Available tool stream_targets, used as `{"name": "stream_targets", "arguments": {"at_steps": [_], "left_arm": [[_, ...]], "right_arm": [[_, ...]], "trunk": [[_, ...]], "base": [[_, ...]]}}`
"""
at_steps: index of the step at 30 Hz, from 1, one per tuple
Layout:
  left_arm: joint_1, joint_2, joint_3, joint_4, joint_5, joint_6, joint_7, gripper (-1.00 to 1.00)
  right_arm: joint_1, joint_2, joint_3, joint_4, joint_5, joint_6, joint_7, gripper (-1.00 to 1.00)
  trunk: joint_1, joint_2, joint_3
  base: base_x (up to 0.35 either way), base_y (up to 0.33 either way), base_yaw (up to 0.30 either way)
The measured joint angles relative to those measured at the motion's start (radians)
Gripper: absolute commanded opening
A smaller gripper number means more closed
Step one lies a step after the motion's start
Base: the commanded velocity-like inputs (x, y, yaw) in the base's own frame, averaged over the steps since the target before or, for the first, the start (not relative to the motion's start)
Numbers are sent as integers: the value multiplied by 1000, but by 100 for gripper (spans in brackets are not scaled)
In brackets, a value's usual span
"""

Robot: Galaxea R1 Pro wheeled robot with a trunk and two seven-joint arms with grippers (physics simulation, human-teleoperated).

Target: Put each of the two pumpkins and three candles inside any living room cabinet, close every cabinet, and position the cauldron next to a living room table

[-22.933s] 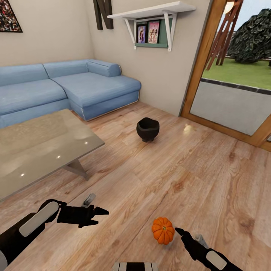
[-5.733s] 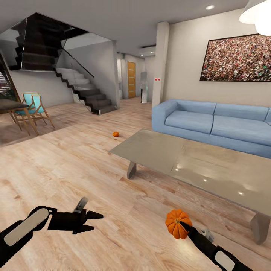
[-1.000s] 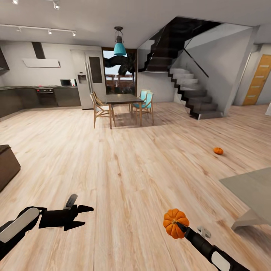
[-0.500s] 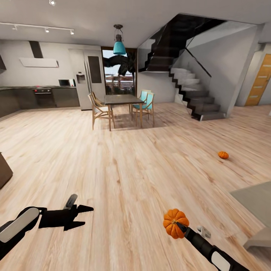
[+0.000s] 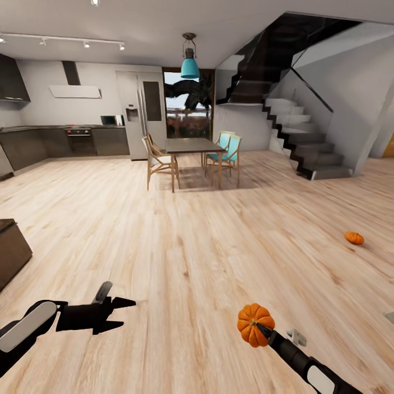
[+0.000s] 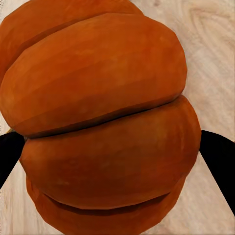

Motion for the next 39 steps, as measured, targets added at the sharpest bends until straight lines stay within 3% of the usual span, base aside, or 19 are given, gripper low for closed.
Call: {"name": "stream_targets", "arguments": {"at_steps": [39], "left_arm": [[0,0,12,1,-1,-1,3,100]], "right_arm": [[0,0,0,0,0,-1,-1,-100]], "trunk": [[0,0,0]], "base": [[311,116,6]]}}
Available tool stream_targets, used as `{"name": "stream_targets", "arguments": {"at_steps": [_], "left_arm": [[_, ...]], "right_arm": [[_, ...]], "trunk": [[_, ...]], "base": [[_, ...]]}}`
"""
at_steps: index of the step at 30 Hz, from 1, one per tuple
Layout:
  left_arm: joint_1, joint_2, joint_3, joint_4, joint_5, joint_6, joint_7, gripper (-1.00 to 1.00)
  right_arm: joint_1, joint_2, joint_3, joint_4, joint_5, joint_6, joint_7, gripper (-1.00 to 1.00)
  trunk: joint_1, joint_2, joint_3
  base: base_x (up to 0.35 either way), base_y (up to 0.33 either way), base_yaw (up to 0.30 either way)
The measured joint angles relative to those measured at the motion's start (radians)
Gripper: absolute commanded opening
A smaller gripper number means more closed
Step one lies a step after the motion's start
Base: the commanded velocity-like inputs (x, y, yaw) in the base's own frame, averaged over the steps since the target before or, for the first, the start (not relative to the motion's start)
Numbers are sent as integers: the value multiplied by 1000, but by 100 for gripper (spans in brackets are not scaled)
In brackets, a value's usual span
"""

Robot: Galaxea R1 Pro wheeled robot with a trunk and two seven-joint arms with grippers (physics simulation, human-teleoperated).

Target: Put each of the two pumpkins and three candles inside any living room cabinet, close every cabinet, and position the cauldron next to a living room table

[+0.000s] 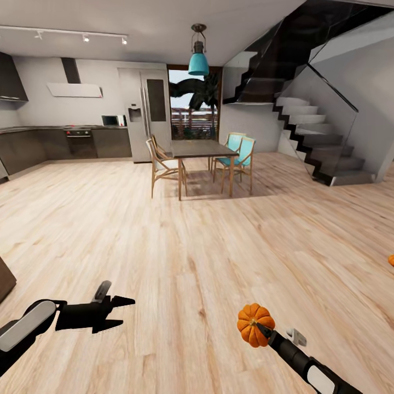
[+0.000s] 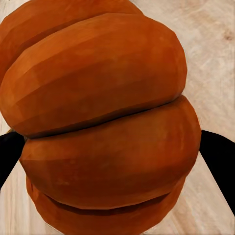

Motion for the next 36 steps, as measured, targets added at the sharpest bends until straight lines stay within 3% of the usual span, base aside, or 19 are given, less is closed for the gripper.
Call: {"name": "stream_targets", "arguments": {"at_steps": [23,36], "left_arm": [[0,0,0,0,0,0,-1,100],[0,0,0,1,0,0,-1,100]], "right_arm": [[0,0,-1,0,-1,1,1,-100],[0,1,-3,2,-4,1,-2,-100]], "trunk": [[0,0,-1],[0,0,-16]], "base": [[311,53,-1],[207,0,-124]]}}
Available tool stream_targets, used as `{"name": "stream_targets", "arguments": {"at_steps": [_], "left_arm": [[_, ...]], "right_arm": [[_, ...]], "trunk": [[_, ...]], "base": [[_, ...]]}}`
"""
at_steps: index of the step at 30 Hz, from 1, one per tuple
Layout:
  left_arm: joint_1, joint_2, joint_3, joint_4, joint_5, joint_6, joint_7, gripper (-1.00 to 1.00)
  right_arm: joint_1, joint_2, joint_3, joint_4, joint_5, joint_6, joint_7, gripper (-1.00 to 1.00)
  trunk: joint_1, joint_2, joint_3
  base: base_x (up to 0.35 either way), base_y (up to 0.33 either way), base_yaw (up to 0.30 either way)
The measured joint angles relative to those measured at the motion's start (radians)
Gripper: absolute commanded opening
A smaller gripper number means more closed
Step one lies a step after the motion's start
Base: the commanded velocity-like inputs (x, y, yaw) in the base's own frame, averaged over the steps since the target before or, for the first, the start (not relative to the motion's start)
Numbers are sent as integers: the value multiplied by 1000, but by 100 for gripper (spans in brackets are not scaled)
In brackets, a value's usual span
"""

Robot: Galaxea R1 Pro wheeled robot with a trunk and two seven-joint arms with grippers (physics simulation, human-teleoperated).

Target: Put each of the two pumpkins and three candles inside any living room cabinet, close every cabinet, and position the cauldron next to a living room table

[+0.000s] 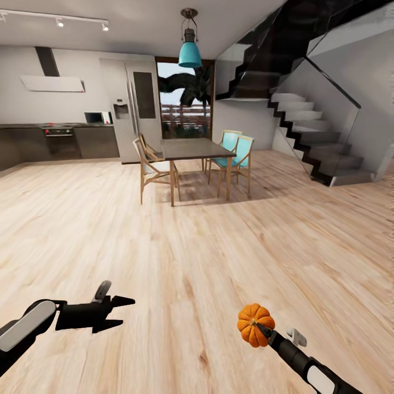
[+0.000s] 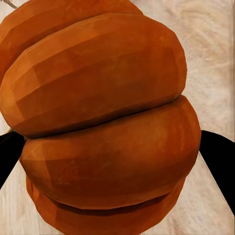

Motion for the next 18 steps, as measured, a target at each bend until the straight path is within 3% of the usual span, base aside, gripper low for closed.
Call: {"name": "stream_targets", "arguments": {"at_steps": [4,12,18], "left_arm": [[0,0,0,0,0,0,0,100],[0,0,1,-1,1,1,-2,100],[0,0,-1,0,1,1,-4,100]], "right_arm": [[0,0,0,0,0,-1,0,-100],[0,0,1,-1,1,-1,0,-100],[0,-1,1,0,0,-2,0,-100]], "trunk": [[0,0,-5],[0,0,-7],[0,0,-10]], "base": [[227,0,-160],[244,0,-30],[246,0,-208]]}}
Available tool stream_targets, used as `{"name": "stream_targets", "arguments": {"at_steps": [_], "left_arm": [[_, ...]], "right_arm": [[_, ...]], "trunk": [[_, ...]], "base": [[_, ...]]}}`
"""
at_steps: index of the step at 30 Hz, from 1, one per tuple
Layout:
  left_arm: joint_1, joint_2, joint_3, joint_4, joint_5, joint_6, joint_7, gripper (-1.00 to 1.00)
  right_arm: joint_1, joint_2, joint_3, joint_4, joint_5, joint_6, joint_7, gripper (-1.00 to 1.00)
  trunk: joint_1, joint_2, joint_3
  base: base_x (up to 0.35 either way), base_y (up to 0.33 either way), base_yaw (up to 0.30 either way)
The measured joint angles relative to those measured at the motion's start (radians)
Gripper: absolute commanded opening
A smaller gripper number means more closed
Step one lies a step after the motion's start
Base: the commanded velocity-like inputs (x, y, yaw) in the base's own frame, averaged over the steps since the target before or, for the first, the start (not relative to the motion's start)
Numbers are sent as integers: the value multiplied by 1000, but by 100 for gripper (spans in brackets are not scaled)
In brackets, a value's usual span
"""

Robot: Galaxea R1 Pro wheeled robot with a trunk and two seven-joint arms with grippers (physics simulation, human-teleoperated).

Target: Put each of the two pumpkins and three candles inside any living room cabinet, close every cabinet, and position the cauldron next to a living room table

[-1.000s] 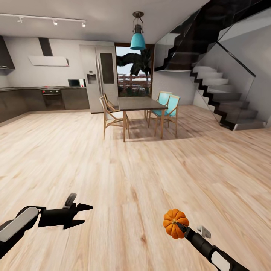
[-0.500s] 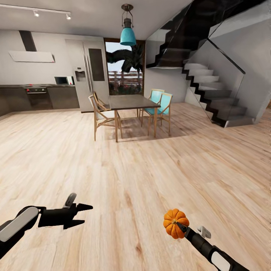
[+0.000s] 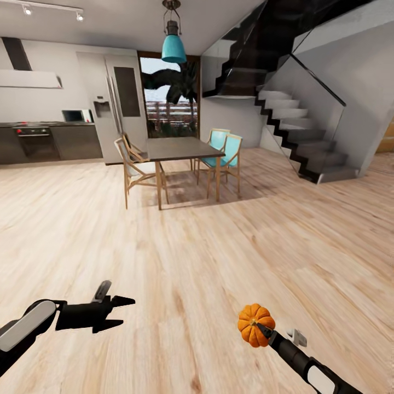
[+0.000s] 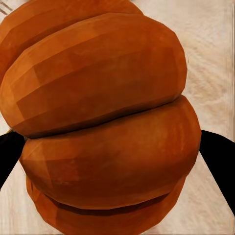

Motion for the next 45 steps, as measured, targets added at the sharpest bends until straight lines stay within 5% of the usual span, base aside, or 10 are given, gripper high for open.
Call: {"name": "stream_targets", "arguments": {"at_steps": [30,45], "left_arm": [[0,0,1,0,-2,0,4,100],[0,0,1,0,-2,0,4,100]], "right_arm": [[0,1,2,23,-2,-6,0,-100],[0,1,1,26,-3,-32,0,-100]], "trunk": [[0,0,-19],[0,0,-28]], "base": [[111,0,-254],[296,0,-255]]}}
